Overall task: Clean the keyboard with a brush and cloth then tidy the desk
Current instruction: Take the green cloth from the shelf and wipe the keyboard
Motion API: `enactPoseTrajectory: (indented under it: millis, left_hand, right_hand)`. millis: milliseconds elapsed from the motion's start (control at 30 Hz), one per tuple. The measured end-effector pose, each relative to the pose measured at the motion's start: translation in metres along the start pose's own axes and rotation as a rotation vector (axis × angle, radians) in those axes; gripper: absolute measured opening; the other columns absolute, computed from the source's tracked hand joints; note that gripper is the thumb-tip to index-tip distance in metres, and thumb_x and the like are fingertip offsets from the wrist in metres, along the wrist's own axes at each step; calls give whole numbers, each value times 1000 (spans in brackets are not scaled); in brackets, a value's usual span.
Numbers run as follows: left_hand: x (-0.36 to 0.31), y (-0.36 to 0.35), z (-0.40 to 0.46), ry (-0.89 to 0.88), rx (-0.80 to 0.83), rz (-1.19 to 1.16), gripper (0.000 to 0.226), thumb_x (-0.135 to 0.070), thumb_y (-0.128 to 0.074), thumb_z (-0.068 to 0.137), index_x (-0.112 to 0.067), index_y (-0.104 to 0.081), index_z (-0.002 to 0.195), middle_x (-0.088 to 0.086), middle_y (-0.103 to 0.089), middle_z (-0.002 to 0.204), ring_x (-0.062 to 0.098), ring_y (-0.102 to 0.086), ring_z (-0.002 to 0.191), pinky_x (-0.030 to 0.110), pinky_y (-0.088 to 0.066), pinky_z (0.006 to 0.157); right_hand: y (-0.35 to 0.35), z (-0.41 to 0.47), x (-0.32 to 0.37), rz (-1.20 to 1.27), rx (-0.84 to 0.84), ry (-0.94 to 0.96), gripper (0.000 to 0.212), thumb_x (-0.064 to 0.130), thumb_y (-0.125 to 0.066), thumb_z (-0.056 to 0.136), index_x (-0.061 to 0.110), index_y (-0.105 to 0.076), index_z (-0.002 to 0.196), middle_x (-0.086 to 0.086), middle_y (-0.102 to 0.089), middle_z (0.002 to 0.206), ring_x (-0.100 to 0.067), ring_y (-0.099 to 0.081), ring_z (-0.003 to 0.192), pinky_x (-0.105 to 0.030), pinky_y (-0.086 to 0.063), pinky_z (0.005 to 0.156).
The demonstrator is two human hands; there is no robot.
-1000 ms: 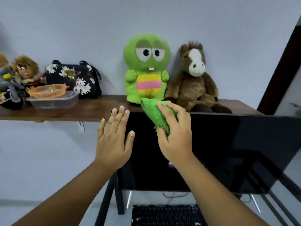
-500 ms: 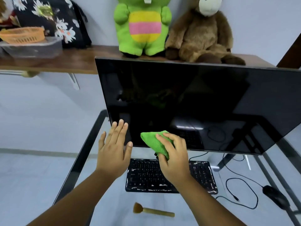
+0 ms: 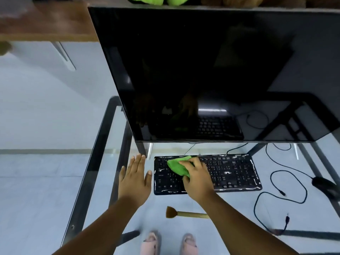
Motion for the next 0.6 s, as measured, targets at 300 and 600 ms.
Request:
enactPoseTrajectory:
  millis: [300, 600]
  left_hand:
    - [20, -28, 3, 12, 183, -3, 60, -43, -20, 101, -22, -4, 155, -6, 2, 162, 12, 5, 149, 38, 1, 120]
    - [31, -33, 13, -66, 270, 20, 61, -45, -20, 102, -25, 4, 154, -9, 10, 161, 12, 8, 148, 37, 2, 119]
  right_hand:
    - [-10, 4, 12, -159, 168, -157, 66, 62, -59, 77, 39, -40, 136, 9, -29, 133, -24, -51, 107, -40, -56, 83]
    - [-3, 28, 2, 25, -28, -211, 48, 16, -56, 88, 30, -55, 134, 12, -41, 138, -22, -61, 101, -35, -56, 86]
Point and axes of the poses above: each hand's wrist, its own z-axis towards the middle knuckle, its own y-axis out of the back of the hand, x = y × z, the point moved 2 cm from there along z, towards the middle knuckle
